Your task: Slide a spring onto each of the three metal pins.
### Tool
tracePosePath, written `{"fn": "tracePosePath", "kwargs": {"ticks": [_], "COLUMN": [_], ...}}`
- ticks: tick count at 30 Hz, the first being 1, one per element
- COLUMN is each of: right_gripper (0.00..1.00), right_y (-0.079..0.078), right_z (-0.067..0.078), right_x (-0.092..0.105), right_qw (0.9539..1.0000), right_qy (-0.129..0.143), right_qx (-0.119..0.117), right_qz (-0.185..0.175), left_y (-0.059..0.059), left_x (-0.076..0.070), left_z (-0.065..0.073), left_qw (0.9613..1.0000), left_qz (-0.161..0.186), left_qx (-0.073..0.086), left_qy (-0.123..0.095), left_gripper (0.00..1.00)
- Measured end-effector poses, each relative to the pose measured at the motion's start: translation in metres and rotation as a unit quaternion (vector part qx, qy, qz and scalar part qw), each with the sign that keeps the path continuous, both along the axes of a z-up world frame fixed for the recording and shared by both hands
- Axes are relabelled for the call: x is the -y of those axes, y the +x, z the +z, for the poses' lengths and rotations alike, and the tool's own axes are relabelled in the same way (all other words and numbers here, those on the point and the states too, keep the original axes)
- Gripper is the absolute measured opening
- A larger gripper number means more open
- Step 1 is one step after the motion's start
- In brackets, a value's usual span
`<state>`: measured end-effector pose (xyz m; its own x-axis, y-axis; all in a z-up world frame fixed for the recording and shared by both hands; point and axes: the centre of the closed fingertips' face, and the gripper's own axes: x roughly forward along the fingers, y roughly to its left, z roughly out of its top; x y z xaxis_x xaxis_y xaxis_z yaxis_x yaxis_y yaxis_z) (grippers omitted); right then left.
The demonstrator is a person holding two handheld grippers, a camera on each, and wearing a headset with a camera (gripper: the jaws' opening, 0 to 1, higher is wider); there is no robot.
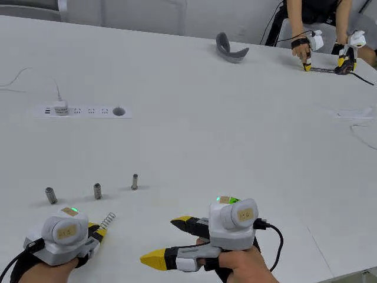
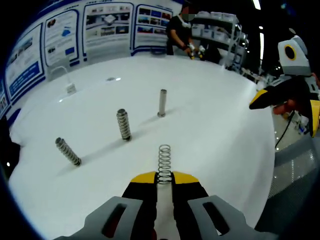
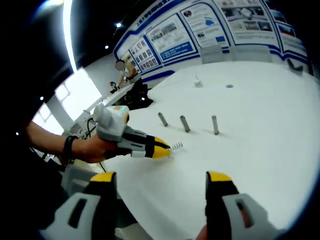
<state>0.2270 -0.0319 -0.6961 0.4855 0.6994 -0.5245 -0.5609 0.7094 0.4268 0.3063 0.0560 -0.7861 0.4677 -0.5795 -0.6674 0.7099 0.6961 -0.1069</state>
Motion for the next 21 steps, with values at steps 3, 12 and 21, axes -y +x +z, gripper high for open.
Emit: {"fn": "tracePosePath", "kwargs": {"ticks": [3,12,21], "right_gripper": [0.73,0.69,0.63], "right_y": [0.001,0.01,0.02], "right_z": [0.0,0.007,0.012], "right_x": [-0.006,-0.027,-0.045], "right_qw": [1.0,0.9997,0.9989], "right_qy": [-0.001,0.013,0.033], "right_qx": [-0.001,0.001,0.0], "right_qz": [0.006,0.022,0.032], "left_y": [-0.004,-0.012,-0.018], "left_x": [-0.004,-0.017,-0.029], "left_z": [0.008,0.037,0.059], "left_qw": [1.0,0.9994,0.9985], "left_qz": [-0.003,-0.004,-0.008], "left_qx": [0.006,0.028,0.045], "left_qy": [-0.004,-0.021,-0.029], "left_gripper": [0.1,0.1,0.1]}}
